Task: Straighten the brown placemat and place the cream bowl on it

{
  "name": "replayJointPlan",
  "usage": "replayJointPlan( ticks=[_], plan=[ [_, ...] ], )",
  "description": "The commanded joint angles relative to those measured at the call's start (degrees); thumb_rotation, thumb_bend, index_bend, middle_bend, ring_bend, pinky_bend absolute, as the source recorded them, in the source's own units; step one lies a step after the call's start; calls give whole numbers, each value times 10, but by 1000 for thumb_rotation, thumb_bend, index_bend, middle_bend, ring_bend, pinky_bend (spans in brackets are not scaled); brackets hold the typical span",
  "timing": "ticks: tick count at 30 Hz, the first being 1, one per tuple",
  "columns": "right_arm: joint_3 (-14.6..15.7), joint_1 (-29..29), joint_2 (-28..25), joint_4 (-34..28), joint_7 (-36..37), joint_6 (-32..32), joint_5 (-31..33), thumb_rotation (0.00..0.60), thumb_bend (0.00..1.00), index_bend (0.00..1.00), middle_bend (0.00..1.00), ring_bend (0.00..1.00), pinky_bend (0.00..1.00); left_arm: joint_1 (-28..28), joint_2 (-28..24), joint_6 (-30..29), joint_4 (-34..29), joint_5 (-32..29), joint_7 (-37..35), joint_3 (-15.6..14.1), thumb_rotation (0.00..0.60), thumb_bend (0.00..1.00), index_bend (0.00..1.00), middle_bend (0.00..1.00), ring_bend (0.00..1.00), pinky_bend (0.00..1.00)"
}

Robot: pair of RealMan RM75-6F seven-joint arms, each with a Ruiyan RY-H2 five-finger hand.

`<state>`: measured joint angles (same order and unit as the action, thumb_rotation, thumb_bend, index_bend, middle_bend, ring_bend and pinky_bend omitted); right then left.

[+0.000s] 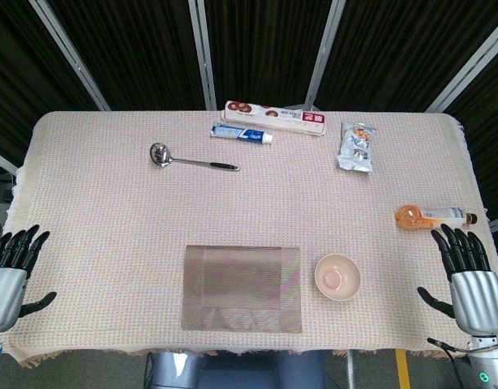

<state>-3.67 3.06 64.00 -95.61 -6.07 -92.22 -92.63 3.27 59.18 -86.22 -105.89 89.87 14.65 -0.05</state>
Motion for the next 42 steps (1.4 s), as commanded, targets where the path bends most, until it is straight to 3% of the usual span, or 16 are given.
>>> replayJointPlan(
  ticks=[1, 7, 12, 15, 21, 37, 42],
  plan=[
    [2, 0, -1, 3, 0, 4, 1, 600, 0, 0, 0, 0, 0, 2, 3, 1, 3, 2, -3, 2, 600, 0, 0, 0, 0, 0],
    [8, 2, -1, 4, 2, 12, -5, 600, 0, 0, 0, 0, 0, 2, 5, 2, 7, 2, -2, 0, 600, 0, 0, 0, 0, 0],
    [44, 22, -5, 2, 12, 78, -33, 600, 0, 12, 0, 0, 0, 3, 4, -3, 3, 6, -6, 3, 600, 0, 0, 0, 0, 0],
    [67, 49, 8, 20, 15, 125, -70, 600, 0, 102, 0, 0, 0, 5, 7, -2, 7, 5, -7, 5, 600, 0, 0, 0, 0, 0],
    [84, 86, 58, 74, 5, 168, -127, 600, 11, 237, 0, 0, 0, 13, 16, 11, 10, -11, 3, 12, 600, 0, 0, 0, 0, 0],
    [71, 124, 151, 166, -3, 229, -110, 600, 234, 387, 0, 0, 0, 17, 27, 27, 8, -36, 23, 14, 600, 0, 0, 0, 0, 0],
    [68, 126, 168, 184, -12, 228, -106, 600, 362, 557, 0, 0, 0, 18, 24, 28, 6, -34, 19, 13, 600, 0, 0, 0, 0, 0]
  ],
)
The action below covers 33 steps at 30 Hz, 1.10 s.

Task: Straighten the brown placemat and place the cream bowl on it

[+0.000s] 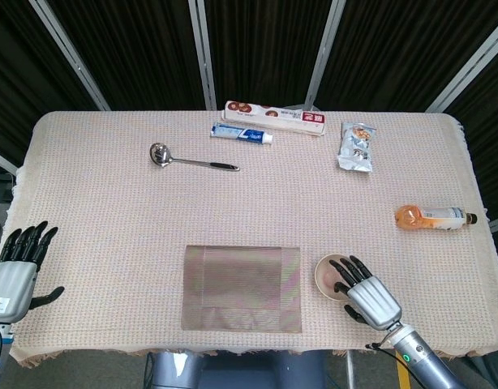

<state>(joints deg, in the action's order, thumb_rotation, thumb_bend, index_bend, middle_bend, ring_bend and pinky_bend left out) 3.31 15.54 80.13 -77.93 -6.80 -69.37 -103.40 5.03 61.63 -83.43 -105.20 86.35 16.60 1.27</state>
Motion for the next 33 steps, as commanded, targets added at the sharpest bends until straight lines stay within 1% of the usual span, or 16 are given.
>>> replayJointPlan(
  ticks=[1, 2, 3, 4, 5, 7, 8, 12, 13, 17, 20, 23, 26, 28, 30, 33],
  plan=[
    [-2, 2, 11, 11, -4, -1, 4, 600, 390, 586, 0, 0, 0, 0, -1, 0, -1, 2, -1, -1, 600, 0, 0, 0, 0, 0],
    [-2, 2, 13, 12, -3, -1, 4, 600, 428, 615, 0, 0, 0, 0, -1, -1, -1, 2, -2, -1, 600, 0, 0, 0, 0, 0],
    [-3, 3, 17, 14, 2, -3, 6, 600, 455, 625, 0, 0, 0, 0, -1, -1, 0, 2, -3, -1, 600, 0, 0, 0, 0, 0],
    [-3, 3, 18, 16, 4, -4, 7, 600, 467, 614, 0, 0, 0, 0, -1, -1, 0, 2, -3, -1, 600, 0, 0, 0, 0, 0],
    [-3, 4, 21, 17, 8, -5, 8, 600, 477, 562, 0, 0, 0, 0, -2, -1, 1, 2, -4, 0, 600, 0, 0, 0, 0, 0],
    [-3, 5, 24, 21, 13, -7, 8, 600, 485, 518, 0, 0, 0, 0, -2, -1, 1, 2, -6, 0, 600, 0, 0, 0, 0, 0],
    [-3, 6, 26, 23, 13, -8, 7, 600, 487, 533, 0, 0, 0, 1, -2, -1, 1, 2, -6, 0, 600, 0, 0, 0, 0, 0],
    [-5, 7, 33, 32, 26, -26, 3, 600, 489, 719, 0, 0, 0, 1, -3, -2, 1, 3, -8, -1, 600, 0, 0, 0, 0, 0],
    [-6, 7, 34, 32, 28, -29, 3, 600, 489, 735, 0, 0, 0, 1, -3, -2, 1, 3, -9, -1, 600, 0, 0, 0, 0, 0],
    [-19, 10, 33, 34, 55, -56, 8, 600, 494, 746, 0, 0, 0, 1, -4, -2, 2, 1, -11, 0, 600, 0, 0, 0, 0, 0],
    [-36, 14, 27, 29, 73, -70, 19, 600, 509, 759, 0, 0, 0, 2, -5, -2, 2, 1, -12, 0, 600, 0, 0, 0, 0, 0],
    [-58, 20, 19, 19, 94, -75, 40, 600, 510, 763, 0, 0, 0, 2, -5, -1, 2, -1, -14, 0, 600, 0, 0, 0, 0, 0],
    [-78, 30, 9, 10, 111, -69, 61, 600, 510, 766, 4, 0, 0, 2, -6, -1, 3, -3, -15, 2, 600, 0, 0, 0, 0, 0],
    [-96, 42, 4, 10, 116, -59, 78, 600, 510, 767, 8, 0, 0, 3, -5, 0, 4, -6, -15, 3, 600, 0, 0, 0, 0, 0],
    [-120, 59, 2, 15, 117, -44, 98, 600, 510, 768, 12, 0, 0, 5, -4, 4, 5, -11, -16, 3, 600, 0, 0, 0, 0, 0],
    [-145, 82, 5, 31, 110, -23, 123, 600, 510, 768, 17, 0, 0, 6, -3, 6, 6, -15, -14, 5, 600, 0, 0, 0, 0, 0]
  ],
)
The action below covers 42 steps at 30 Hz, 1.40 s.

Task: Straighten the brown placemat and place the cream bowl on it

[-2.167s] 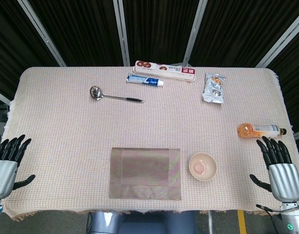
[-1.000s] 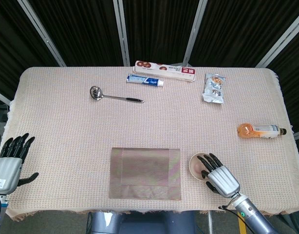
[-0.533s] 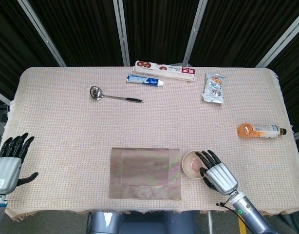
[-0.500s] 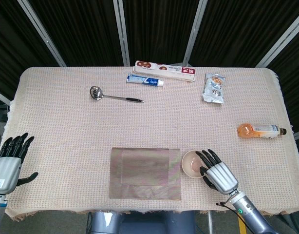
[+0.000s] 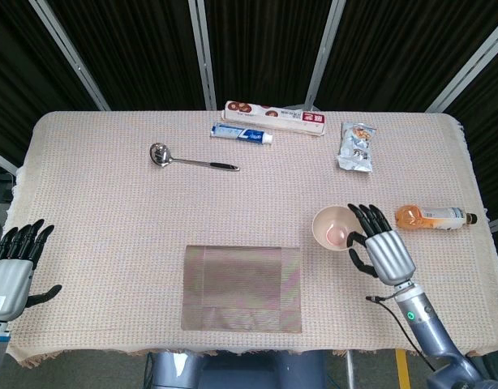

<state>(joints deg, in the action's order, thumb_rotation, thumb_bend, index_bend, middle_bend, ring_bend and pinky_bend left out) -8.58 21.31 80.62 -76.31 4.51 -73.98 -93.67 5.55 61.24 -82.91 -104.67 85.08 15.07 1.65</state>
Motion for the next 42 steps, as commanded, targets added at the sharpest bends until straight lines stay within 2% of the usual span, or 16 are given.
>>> replayJointPlan(
  ticks=[1, 4, 9, 18, 19, 21, 22, 23, 25, 26, 27, 29, 36, 42],
  plan=[
    [-34, 33, 2, 23, -6, 34, 35, 600, 510, 768, 19, 0, 0, 2, 2, 2, 1, -4, 2, 2, 600, 0, 0, 0, 0, 0],
    [-54, 61, 13, 56, -12, 73, 65, 600, 509, 768, 21, 0, 0, 3, 4, 3, 1, -10, 5, 4, 600, 0, 0, 0, 0, 0],
    [-72, 100, 37, 109, -19, 138, 112, 600, 510, 768, 21, 0, 0, 5, 9, 8, 6, -23, 13, 7, 600, 0, 0, 0, 0, 0],
    [-64, 123, 79, 180, -25, 182, 145, 600, 510, 766, 23, 0, 0, 3, 9, 5, 12, -41, 12, 13, 600, 0, 0, 0, 0, 0],
    [-62, 123, 84, 186, -23, 183, 146, 600, 511, 740, 23, 0, 0, 3, 8, 5, 12, -41, 12, 13, 600, 0, 0, 0, 0, 0],
    [-58, 124, 90, 196, -20, 184, 147, 600, 500, 570, 19, 0, 0, 2, 7, 4, 11, -40, 11, 12, 600, 0, 0, 0, 0, 0],
    [-57, 124, 91, 199, -20, 183, 146, 600, 465, 411, 13, 0, 0, 2, 7, 4, 11, -40, 10, 11, 600, 0, 0, 0, 0, 0],
    [-55, 123, 92, 201, -20, 183, 146, 600, 396, 246, 7, 0, 0, 2, 7, 4, 11, -39, 10, 11, 600, 0, 0, 0, 0, 0],
    [-45, 121, 90, 206, -20, 181, 139, 600, 221, 47, 0, 0, 0, 2, 7, 3, 10, -36, 10, 9, 600, 0, 0, 0, 0, 0],
    [-38, 121, 84, 204, -20, 185, 135, 600, 120, 0, 0, 0, 0, 3, 7, 4, 10, -35, 9, 9, 600, 0, 0, 0, 0, 0],
    [-34, 120, 78, 200, -22, 190, 135, 600, 55, 0, 0, 0, 0, 3, 7, 4, 10, -34, 7, 9, 600, 0, 0, 0, 0, 0],
    [-30, 114, 64, 181, -27, 186, 135, 600, 13, 0, 0, 0, 0, 4, 6, 2, 12, -29, 1, 10, 600, 0, 0, 0, 0, 0],
    [-26, 69, -4, 73, -8, 102, 121, 600, 0, 0, 0, 0, 0, 6, 3, -4, 9, 3, -13, 2, 600, 0, 0, 0, 0, 0],
    [-19, 8, -92, -32, 18, 10, 103, 600, 0, 0, 0, 0, 0, 15, 12, -3, 25, 98, -23, -31, 600, 0, 0, 0, 0, 0]
  ],
)
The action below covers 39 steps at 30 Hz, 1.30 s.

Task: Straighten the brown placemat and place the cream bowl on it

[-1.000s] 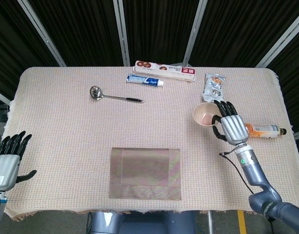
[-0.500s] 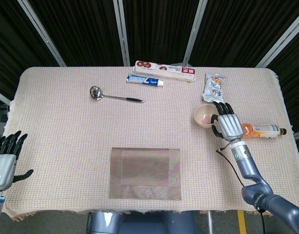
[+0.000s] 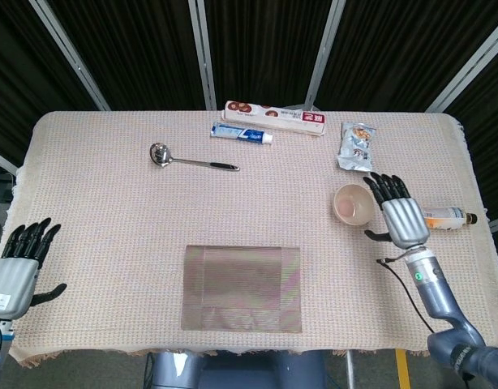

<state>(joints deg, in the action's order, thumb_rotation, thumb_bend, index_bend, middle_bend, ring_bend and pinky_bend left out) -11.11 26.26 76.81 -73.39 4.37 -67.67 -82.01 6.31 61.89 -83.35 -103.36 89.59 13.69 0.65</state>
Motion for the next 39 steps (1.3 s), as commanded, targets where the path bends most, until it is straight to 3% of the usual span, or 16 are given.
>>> replayJointPlan(
  ticks=[1, 7, 16, 27, 39],
  plan=[
    [9, -52, -65, -76, 23, -66, -16, 600, 0, 0, 0, 0, 0, 11, 6, 6, 16, 67, -11, -26, 600, 0, 0, 0, 0, 0],
    [48, -121, -126, -163, 32, -135, -41, 600, 0, 0, 0, 0, 0, 54, 26, 39, 45, 170, -16, -48, 600, 0, 35, 0, 0, 0],
    [93, -182, -130, -194, -8, -203, -80, 600, 0, 0, 0, 0, 0, 136, 119, 104, 152, 275, -50, -68, 600, 32, 336, 0, 0, 0],
    [96, -196, -121, -176, -16, -219, -88, 600, 0, 0, 0, 0, 0, 157, 249, 130, 263, 282, -115, -97, 600, 283, 457, 0, 0, 0],
    [92, -195, -124, -170, -3, -212, -90, 600, 0, 0, 0, 0, 0, 160, 291, 122, 308, 277, -112, -111, 600, 303, 461, 0, 0, 0]
  ],
)
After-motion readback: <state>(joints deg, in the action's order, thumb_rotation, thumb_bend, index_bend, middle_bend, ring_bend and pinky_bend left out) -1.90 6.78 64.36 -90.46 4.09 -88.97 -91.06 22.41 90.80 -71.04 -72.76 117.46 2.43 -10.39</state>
